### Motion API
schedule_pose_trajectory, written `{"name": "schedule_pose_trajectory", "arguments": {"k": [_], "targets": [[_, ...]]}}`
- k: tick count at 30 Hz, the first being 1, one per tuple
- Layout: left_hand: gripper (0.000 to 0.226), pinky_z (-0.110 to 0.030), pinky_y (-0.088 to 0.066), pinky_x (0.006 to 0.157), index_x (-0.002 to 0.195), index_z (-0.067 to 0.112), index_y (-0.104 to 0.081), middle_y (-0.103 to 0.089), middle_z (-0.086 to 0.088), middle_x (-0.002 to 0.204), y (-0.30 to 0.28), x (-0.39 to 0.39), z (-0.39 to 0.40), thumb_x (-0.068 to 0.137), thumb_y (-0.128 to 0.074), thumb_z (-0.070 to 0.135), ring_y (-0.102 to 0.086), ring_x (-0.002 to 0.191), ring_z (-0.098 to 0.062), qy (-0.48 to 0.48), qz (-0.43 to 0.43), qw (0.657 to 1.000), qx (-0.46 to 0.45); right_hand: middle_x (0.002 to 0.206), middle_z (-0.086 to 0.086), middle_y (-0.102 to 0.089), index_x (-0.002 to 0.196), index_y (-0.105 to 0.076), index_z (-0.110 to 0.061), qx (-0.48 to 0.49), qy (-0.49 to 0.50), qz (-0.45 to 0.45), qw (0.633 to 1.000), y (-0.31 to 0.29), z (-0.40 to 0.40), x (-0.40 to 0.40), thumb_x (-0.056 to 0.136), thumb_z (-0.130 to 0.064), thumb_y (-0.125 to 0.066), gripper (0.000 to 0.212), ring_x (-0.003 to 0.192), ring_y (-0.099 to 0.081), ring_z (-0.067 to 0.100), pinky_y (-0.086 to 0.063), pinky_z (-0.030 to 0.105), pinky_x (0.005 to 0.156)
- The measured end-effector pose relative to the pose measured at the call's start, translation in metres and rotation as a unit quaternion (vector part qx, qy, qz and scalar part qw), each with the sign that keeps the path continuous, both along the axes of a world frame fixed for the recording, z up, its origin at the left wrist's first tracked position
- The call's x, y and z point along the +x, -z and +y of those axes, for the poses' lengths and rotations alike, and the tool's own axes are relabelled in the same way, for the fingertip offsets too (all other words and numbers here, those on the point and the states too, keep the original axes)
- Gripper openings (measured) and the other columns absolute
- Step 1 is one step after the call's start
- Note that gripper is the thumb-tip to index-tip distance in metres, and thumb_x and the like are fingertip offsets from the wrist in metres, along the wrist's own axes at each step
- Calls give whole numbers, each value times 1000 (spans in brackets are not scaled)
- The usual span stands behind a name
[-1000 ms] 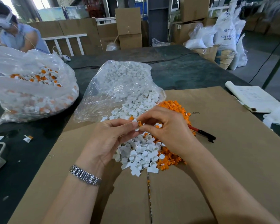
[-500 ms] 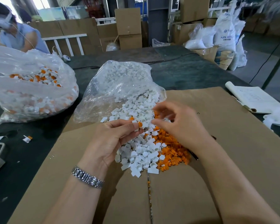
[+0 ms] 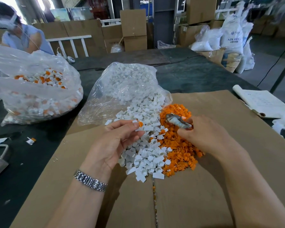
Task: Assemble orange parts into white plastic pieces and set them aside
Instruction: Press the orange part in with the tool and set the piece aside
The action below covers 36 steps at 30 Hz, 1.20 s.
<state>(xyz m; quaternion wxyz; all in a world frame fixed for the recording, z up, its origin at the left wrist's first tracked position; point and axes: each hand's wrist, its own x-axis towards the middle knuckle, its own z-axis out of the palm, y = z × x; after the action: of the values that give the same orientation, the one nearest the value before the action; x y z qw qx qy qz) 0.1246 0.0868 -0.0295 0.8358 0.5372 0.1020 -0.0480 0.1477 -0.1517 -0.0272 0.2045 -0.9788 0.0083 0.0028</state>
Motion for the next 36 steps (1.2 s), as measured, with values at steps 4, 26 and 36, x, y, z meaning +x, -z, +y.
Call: {"name": "schedule_pose_trajectory", "arguments": {"k": [4, 26, 36], "targets": [[30, -21, -59, 57, 95, 0, -73, -78, -12, 86, -2, -1, 0, 67, -82, 7, -77, 70, -20, -3, -14, 1000, -8, 70, 0, -62, 86, -58, -24, 141, -30, 1, 990, -16, -1, -6, 95, -38, -55, 17, 57, -56, 14, -41, 29, 53], [9, -17, -51, 51, 69, 18, -79, -76, -7, 79, 0, -2, -1, 61, -84, 20, -73, 68, -15, -24, -87, 994, 61, 71, 4, -65, 88, -56, -9, 233, -170, 141, 947, -25, 56, -46, 102, -50, -44, 45, 58, -62, 11, -53, 28, 61], [15, -20, -57, 60, 78, 6, -79, -76, -12, 82, 5, 1, -1, 64, -83, 13, -75, 71, -20, -39, -70, 996, 36, 69, 6, -55, 84, -56, -7, 150, -123, 41, 980, -14, 69, -43, 98, -56, -46, 52, 57, -46, 19, -46, 39, 55]]}}
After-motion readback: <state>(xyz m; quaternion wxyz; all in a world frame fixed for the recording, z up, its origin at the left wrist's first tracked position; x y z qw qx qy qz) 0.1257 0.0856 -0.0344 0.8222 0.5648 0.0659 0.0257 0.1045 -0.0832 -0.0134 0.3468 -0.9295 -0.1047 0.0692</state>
